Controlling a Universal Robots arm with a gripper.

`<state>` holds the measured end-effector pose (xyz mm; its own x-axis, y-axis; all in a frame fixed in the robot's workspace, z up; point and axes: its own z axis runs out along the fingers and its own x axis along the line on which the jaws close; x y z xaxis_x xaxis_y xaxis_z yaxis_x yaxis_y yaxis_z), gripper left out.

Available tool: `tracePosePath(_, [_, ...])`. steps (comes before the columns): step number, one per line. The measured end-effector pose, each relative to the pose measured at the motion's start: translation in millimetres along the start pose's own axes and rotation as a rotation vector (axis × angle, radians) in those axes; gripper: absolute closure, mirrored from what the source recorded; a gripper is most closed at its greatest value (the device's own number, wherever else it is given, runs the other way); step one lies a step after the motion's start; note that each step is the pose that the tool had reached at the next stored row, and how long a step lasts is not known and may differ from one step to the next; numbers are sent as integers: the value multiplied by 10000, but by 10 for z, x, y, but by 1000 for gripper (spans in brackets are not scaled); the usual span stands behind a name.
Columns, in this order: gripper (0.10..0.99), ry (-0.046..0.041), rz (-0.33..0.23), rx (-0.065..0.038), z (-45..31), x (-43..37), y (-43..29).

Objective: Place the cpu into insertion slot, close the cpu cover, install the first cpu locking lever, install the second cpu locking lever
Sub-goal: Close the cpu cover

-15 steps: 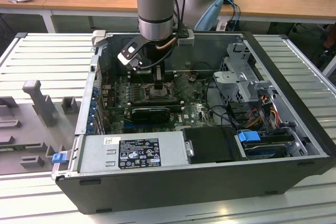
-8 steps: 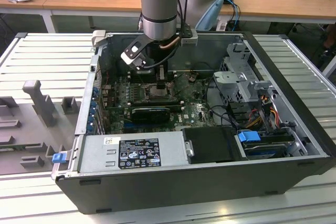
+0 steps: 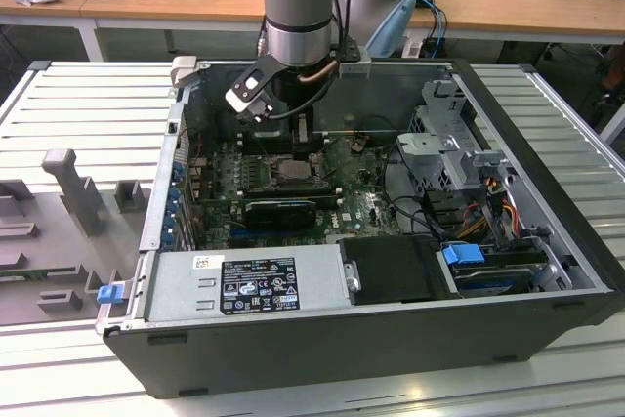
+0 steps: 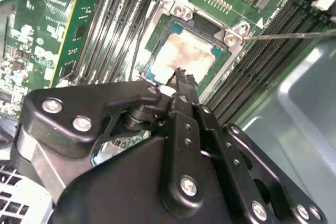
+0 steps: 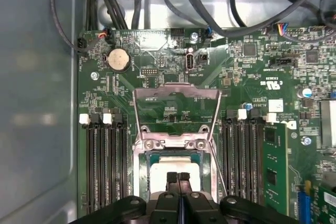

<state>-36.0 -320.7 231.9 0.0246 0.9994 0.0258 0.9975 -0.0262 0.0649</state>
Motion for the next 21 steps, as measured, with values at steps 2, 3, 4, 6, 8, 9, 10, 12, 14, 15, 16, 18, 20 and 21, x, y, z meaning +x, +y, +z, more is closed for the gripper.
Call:
tracePosePath(2, [980,-1,-2,0,-18,0,2])
tracePosePath(3, [980,2,-2,0,-17,1,27])
tracePosePath(4, [980,2,-1,1,-15,1,57])
tracePosePath(6, [980,0,7,22,-13,1,90])
tracePosePath(8, [980,1,7,39,-11,1,108])
tracePosePath(9, [980,0,6,43,-12,1,111])
tracePosePath(10, [980,-1,9,45,-13,2,112])
tracePosePath(12, [980,0,8,43,-27,2,114])
tracePosePath(14, [980,0,8,44,-48,3,115])
tracePosePath(15, [980,0,8,43,-62,3,116])
tracePosePath(16, [980,0,8,43,-67,3,117])
tracePosePath(18, [980,1,8,42,-74,4,117])
tracePosePath(20, [980,0,8,43,-80,4,118])
tracePosePath(21, [980,0,8,43,-85,3,118])
